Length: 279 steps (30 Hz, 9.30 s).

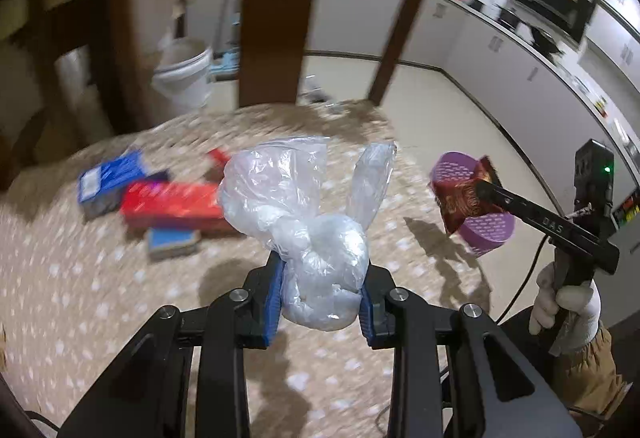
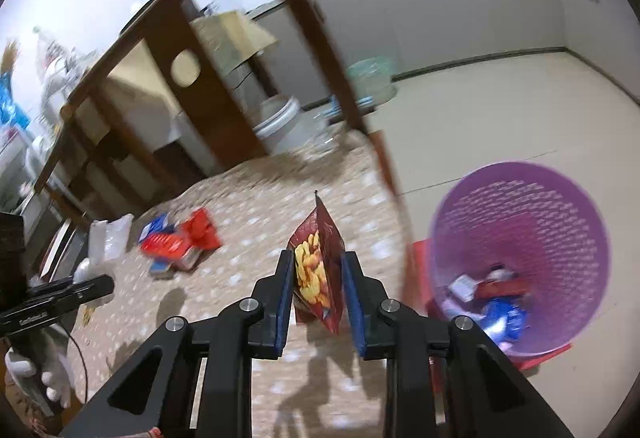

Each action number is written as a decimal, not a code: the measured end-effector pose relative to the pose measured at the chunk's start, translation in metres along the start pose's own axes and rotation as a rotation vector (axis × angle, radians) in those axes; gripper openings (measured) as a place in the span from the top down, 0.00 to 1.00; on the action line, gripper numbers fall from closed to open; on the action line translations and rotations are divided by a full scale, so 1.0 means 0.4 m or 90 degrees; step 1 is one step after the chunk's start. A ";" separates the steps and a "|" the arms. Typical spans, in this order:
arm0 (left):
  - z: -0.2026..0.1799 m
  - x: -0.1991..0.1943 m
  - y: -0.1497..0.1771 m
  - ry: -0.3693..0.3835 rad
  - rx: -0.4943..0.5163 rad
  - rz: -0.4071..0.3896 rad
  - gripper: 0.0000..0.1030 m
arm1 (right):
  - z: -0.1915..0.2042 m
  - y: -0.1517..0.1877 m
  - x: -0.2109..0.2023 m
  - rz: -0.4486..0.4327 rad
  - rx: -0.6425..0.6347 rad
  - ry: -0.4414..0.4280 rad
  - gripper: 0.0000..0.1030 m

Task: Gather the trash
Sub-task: 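Carry both bags to the basket and open the right tool to drop the snack bag, then open the left tool to drop the clear plastic bag into the basket, then withdraw both open tools from the basket back over the bed cover, then grasp the long red box with the left tool while the right grasps the red wrapper, then lift the red box and red wrapper above the bed cover, then carry the red box and red wrapper over the purple basket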

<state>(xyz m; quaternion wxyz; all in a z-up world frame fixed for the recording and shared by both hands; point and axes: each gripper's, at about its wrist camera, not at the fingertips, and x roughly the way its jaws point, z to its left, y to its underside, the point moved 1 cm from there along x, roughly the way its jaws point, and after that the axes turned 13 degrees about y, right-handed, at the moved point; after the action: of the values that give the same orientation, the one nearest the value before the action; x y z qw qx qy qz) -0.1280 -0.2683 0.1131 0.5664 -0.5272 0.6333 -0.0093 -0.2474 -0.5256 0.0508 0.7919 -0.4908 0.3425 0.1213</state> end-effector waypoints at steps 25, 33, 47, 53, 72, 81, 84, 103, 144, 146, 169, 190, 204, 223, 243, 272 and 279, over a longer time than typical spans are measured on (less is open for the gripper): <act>-0.082 0.161 -0.033 0.048 -0.002 0.061 0.71 | -0.274 0.008 -0.015 -0.006 0.200 0.036 0.57; -0.188 0.230 -0.086 0.097 0.033 0.077 0.71 | -0.335 0.013 -0.045 -0.038 0.267 0.067 0.57; -0.452 0.446 -0.190 0.189 0.104 0.118 0.40 | -0.451 0.033 -0.072 -0.058 0.362 0.072 0.47; -0.397 0.427 -0.164 0.159 0.080 0.116 0.34 | -0.414 0.019 -0.063 -0.056 0.327 0.076 0.46; -0.058 0.200 -0.048 -0.013 -0.015 0.040 0.34 | -0.114 -0.014 -0.019 -0.111 0.095 0.118 0.06; 0.192 0.119 -0.100 -0.116 -0.002 0.059 0.29 | -0.033 -0.001 0.026 -0.062 0.020 0.133 0.06; 0.281 0.134 -0.159 -0.105 -0.029 0.080 0.29 | -0.018 0.001 0.037 -0.058 0.004 0.140 0.06; 0.235 0.197 0.019 0.189 -0.158 0.300 0.29 | 0.015 0.003 0.073 -0.030 -0.022 0.126 0.06; 0.176 -0.014 0.210 -0.071 -0.055 0.086 0.62 | 0.283 0.082 0.170 0.078 -0.216 0.002 0.06; 0.201 -0.043 0.224 -0.068 -0.075 0.079 0.62 | 0.333 0.072 0.192 0.090 -0.245 -0.014 0.06; 0.271 -0.061 0.244 -0.061 -0.149 0.048 0.36 | 0.592 0.091 0.373 0.160 -0.396 -0.007 0.37; 0.218 -0.069 0.203 -0.139 -0.096 0.046 0.62 | 0.364 0.099 0.156 0.089 -0.204 -0.056 0.57; 0.177 -0.050 0.177 -0.183 -0.046 0.056 0.62 | 0.287 0.096 0.139 0.078 -0.136 -0.051 0.57; 0.102 -0.019 0.151 -0.214 0.013 0.071 0.62 | 0.246 0.080 0.116 0.054 -0.113 -0.043 0.57; 0.023 0.007 0.096 -0.185 0.063 0.059 0.62 | 0.184 0.051 0.080 0.024 -0.063 -0.036 0.57; -0.116 0.115 0.024 -0.137 0.143 0.073 0.62 | 0.044 0.008 0.026 -0.015 0.016 -0.019 0.57; -0.142 0.145 0.007 -0.125 0.159 0.075 0.62 | 0.007 0.000 0.013 -0.024 0.036 -0.009 0.57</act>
<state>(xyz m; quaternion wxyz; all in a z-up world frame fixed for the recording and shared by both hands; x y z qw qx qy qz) -0.1598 -0.3396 0.0906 0.6864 -0.4132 0.5984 -0.0030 -0.2424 -0.5241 0.0483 0.8099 -0.4740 0.3307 0.1000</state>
